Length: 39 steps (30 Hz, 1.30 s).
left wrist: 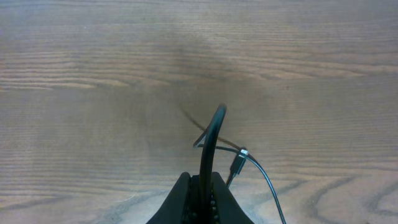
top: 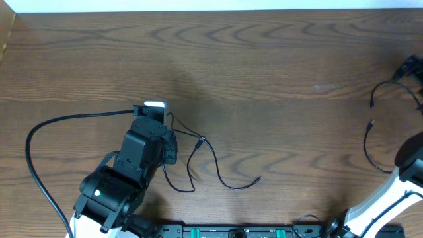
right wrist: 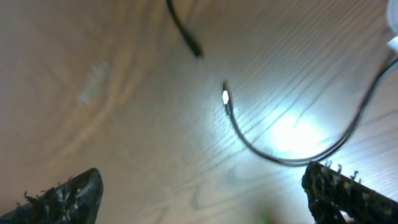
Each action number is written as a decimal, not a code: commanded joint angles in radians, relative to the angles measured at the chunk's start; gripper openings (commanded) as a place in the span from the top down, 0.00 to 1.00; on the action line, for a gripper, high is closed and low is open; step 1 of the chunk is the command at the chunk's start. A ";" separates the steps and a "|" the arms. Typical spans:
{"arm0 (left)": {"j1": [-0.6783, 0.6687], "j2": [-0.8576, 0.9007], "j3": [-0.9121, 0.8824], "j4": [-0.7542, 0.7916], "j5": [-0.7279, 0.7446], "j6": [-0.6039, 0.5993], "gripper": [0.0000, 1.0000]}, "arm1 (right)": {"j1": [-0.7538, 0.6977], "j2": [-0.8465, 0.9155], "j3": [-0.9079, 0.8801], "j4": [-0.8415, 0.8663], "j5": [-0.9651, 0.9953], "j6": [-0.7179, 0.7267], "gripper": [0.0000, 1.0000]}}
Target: Untangle cables
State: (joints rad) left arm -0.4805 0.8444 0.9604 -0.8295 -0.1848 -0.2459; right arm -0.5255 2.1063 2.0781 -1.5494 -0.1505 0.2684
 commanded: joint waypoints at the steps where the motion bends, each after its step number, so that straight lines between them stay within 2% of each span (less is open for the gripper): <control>1: 0.002 -0.003 0.020 0.000 0.003 0.013 0.92 | 0.042 -0.006 -0.129 0.034 0.060 -0.040 0.01; 3: 0.002 -0.003 0.020 0.000 0.003 0.014 0.92 | 0.056 -0.007 -0.222 0.077 0.100 -0.042 0.01; 7: 0.002 -0.003 0.020 0.000 0.003 0.014 0.93 | 0.058 -0.007 -0.350 0.161 0.107 -0.042 0.11; 8: 0.002 -0.003 0.020 0.000 0.003 0.014 0.92 | 0.058 -0.006 -0.404 0.205 0.107 -0.042 0.28; 9: 0.002 -0.003 0.020 0.000 0.003 0.014 0.92 | 0.058 -0.006 -0.425 0.221 0.107 -0.042 0.31; 11: 0.002 -0.003 0.020 0.000 0.003 0.014 0.92 | 0.058 -0.007 -0.500 0.288 0.106 -0.041 0.55; 14: 0.002 -0.003 0.020 0.000 0.003 0.014 0.92 | 0.058 -0.007 -0.576 0.365 0.105 -0.041 0.62; 18: 0.002 -0.003 0.020 0.000 0.018 0.014 0.92 | 0.058 -0.006 -0.616 0.417 0.091 -0.040 0.60; 19: 0.002 -0.003 0.020 0.000 0.021 0.013 0.92 | 0.058 -0.006 -0.616 0.421 0.091 -0.037 0.63; 25: 0.002 -0.003 0.020 0.001 0.020 0.014 0.92 | 0.058 -0.006 -0.620 0.460 0.091 -0.037 0.91; 26: 0.002 -0.003 0.020 0.001 0.020 0.014 0.92 | 0.058 -0.006 -0.620 0.465 0.092 -0.037 0.98; 35: 0.002 -0.003 0.020 0.001 0.020 0.014 0.92 | 0.052 -0.007 -0.619 0.565 0.092 -0.037 0.99; 39: 0.002 -0.003 0.020 0.001 0.020 0.029 0.93 | 0.002 -0.007 -0.562 0.613 0.092 -0.037 0.99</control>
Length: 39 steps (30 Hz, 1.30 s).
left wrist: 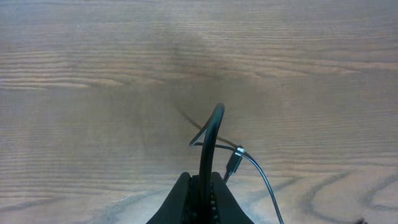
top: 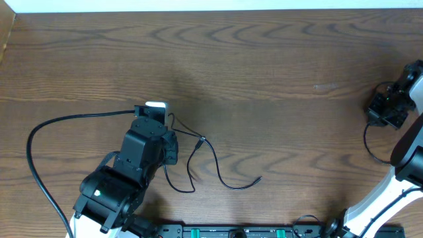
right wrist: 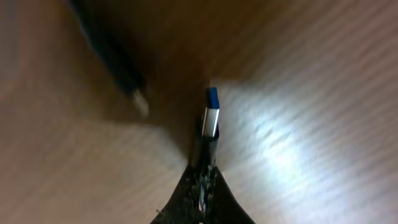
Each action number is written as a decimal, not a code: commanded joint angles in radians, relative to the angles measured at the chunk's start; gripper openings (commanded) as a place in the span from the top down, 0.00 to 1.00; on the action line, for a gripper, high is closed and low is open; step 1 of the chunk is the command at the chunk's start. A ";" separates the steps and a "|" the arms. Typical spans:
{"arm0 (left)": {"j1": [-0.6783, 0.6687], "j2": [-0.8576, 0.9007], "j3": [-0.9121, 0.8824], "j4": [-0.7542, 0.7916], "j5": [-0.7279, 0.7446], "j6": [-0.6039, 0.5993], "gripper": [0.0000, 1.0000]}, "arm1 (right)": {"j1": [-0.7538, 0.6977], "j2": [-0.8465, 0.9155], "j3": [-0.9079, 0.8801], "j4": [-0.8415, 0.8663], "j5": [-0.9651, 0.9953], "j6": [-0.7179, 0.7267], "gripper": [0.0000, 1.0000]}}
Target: Untangle cables
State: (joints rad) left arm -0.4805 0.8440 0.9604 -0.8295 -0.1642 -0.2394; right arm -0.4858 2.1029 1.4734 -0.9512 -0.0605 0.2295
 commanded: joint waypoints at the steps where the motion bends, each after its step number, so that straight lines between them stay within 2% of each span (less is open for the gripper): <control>1: 0.002 -0.002 0.020 0.001 -0.001 0.022 0.92 | -0.064 -0.003 0.084 0.017 0.002 0.002 0.99; 9: 0.002 0.036 0.020 0.005 -0.001 0.022 0.92 | -0.225 -0.003 0.355 0.009 -0.037 0.007 0.99; 13: 0.002 0.068 0.020 0.005 0.000 0.022 0.93 | -0.272 -0.003 0.393 0.023 -0.066 0.116 0.99; 14: 0.002 0.077 0.020 0.005 0.000 0.022 0.92 | -0.284 -0.003 0.398 0.028 -0.072 0.148 0.83; 15: 0.002 0.079 0.020 0.006 0.000 0.022 0.92 | -0.294 -0.003 0.401 0.034 -0.097 0.159 0.42; 17: 0.002 0.083 0.020 0.017 0.000 0.022 0.92 | -0.307 -0.003 0.402 0.038 -0.148 0.159 0.01; 22: 0.001 0.082 0.020 0.043 0.000 0.022 0.92 | -0.295 -0.003 0.402 -0.029 -0.196 0.116 0.01; 27: 0.001 0.082 0.020 0.073 0.047 0.031 0.92 | -0.220 -0.003 0.394 -0.138 -0.379 -0.109 0.01; 35: 0.002 0.083 0.020 0.369 0.481 0.206 0.92 | 0.157 -0.002 0.363 -0.254 -0.380 -0.330 0.01; 39: 0.005 0.083 0.020 0.483 0.472 0.258 0.92 | 0.335 -0.002 0.363 -0.314 -0.379 -0.451 0.01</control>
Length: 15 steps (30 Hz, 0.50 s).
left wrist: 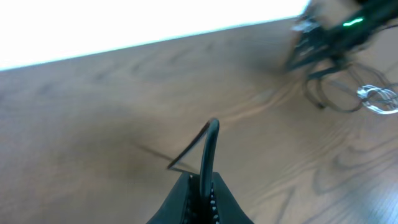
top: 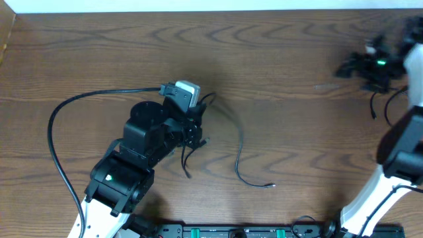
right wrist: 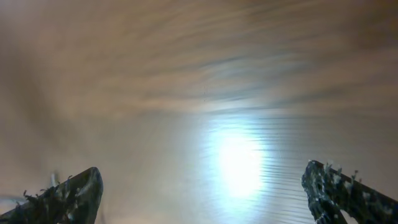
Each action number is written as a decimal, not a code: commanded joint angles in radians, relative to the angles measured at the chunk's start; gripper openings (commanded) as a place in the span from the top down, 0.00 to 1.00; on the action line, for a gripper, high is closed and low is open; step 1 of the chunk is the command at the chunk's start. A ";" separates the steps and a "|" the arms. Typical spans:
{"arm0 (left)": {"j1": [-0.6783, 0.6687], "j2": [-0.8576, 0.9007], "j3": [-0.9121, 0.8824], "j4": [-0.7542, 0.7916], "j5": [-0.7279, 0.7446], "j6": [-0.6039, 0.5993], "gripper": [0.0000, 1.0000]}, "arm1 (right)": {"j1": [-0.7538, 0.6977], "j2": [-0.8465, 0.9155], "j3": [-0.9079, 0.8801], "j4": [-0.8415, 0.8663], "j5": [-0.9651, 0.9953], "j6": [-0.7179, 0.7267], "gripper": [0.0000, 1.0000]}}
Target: Untangle cables
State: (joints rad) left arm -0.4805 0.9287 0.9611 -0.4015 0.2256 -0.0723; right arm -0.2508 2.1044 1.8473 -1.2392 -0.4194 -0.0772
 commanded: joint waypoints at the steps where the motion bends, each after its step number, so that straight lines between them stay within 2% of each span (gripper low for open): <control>1: 0.009 -0.002 0.019 0.082 0.031 0.091 0.93 | 0.156 -0.004 -0.011 -0.043 -0.016 -0.183 0.01; 4: 0.020 -0.002 0.019 0.101 -0.032 0.091 0.92 | 0.309 -0.004 -0.011 -0.095 -0.006 -0.316 0.01; 9: 0.020 -0.002 0.019 0.070 -0.032 0.090 0.92 | 0.533 -0.004 -0.011 -0.134 0.002 -0.567 0.01; 15: 0.020 -0.002 0.019 0.063 -0.032 0.091 0.92 | 0.679 -0.004 -0.011 -0.062 -0.008 -0.752 0.01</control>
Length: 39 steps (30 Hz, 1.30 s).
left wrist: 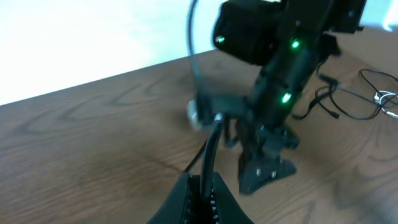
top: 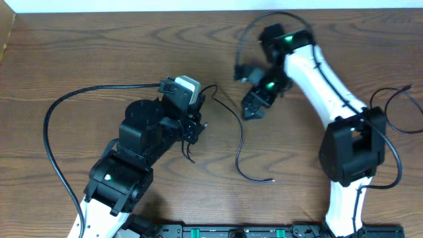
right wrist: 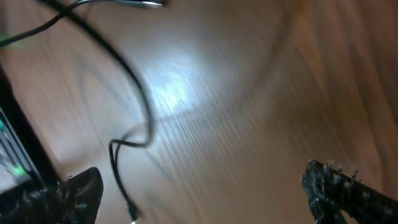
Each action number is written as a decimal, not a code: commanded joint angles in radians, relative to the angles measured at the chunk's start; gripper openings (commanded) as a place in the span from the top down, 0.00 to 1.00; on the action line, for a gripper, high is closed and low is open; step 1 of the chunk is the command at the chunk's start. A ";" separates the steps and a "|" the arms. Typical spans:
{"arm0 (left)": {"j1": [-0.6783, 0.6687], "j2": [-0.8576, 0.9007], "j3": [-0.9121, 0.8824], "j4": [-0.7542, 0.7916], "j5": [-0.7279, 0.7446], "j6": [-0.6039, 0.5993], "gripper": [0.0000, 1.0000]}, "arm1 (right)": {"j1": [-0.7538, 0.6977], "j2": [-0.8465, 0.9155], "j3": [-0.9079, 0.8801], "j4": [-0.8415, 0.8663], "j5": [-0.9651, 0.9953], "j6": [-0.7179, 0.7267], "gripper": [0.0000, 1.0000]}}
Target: Untangle cables
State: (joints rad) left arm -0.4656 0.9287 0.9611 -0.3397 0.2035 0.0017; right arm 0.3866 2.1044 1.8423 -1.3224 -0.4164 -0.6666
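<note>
A thin black cable [top: 239, 142] curves across the middle of the table to a free plug end [top: 269, 178]. Near its other end my left gripper [top: 192, 127] is shut on it; in the left wrist view the cable [left wrist: 209, 146] rises straight out of the closed left gripper [left wrist: 202, 194]. My right gripper [top: 253, 106] hangs just right of that held stretch and stands open, with its fingers [right wrist: 61, 194] far apart and nothing between them. Under it, blurred, runs the cable [right wrist: 132, 87]. A second black cable [top: 395, 99] lies at the far right.
The right arm [top: 317, 66] reaches across the table's upper middle from the lower right. A thick black lead [top: 49, 125] loops off the left wrist to the table's left. The table's white far edge [top: 132, 6] lies beyond.
My right gripper, still open, has moved from the table's far right to the middle, close beside the cable that the left gripper holds. The left gripper has hardly moved.
At first my left gripper held the cable low on the table and the right gripper was open over the right-hand cable. Then the right was shut on a blue-tipped plug there. Later the left had moved up and right with its cable, the right was open again, and now is beside it.
</note>
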 commanded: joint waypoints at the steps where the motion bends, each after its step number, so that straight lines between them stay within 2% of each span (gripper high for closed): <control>1: 0.005 -0.002 0.019 0.001 -0.010 0.017 0.92 | 0.061 -0.004 -0.006 0.048 -0.027 -0.180 0.01; 11: 0.005 -0.002 0.019 0.002 -0.010 0.017 0.93 | 0.096 -0.004 -0.006 0.307 -0.566 -0.180 0.01; 12: 0.005 -0.002 0.019 0.005 -0.010 0.017 0.92 | 0.099 -0.004 -0.006 0.317 -0.586 -0.180 0.05; 14: 0.005 -0.002 0.019 0.007 -0.010 0.017 0.92 | 0.105 -0.004 -0.006 0.321 -0.585 -0.179 0.28; 15: 0.005 -0.002 0.019 0.008 -0.010 0.017 0.92 | 0.106 -0.004 -0.006 0.320 -0.582 -0.179 0.67; 16: 0.005 -0.002 0.019 0.009 -0.010 0.017 0.92 | 0.106 -0.004 -0.006 0.319 -0.577 -0.169 0.99; 20: 0.005 -0.002 0.019 0.008 -0.010 0.016 0.92 | 0.093 -0.004 -0.006 0.320 -0.504 0.023 0.99; 23: 0.005 -0.002 0.019 0.005 -0.010 0.008 0.92 | 0.062 -0.004 -0.006 0.318 -0.298 0.259 0.99; 25: 0.005 -0.002 0.019 0.005 -0.010 0.000 0.92 | 0.044 -0.005 -0.006 0.315 -0.221 0.347 0.99; 26: 0.005 -0.002 0.019 0.004 -0.011 -0.007 0.78 | 0.032 -0.006 -0.006 0.313 -0.183 0.393 0.99; 28: 0.005 -0.002 0.019 0.001 -0.010 -0.014 0.36 | 0.009 -0.007 -0.006 0.312 -0.136 0.460 0.99; 29: 0.005 -0.002 0.019 -0.003 -0.010 -0.014 0.08 | -0.004 -0.011 -0.006 0.313 -0.116 0.490 0.99; 34: 0.005 -0.002 0.019 -0.042 -0.014 -0.013 0.05 | -0.106 -0.060 0.002 0.312 0.026 0.606 0.99; 39: 0.005 -0.002 0.019 -0.090 -0.016 -0.013 0.05 | -0.261 -0.166 0.027 0.325 0.047 0.632 0.99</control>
State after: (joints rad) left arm -0.4656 0.9314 0.9611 -0.4118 0.1993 -0.0063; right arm 0.2276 2.0663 1.8374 -1.0065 -0.4221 -0.1009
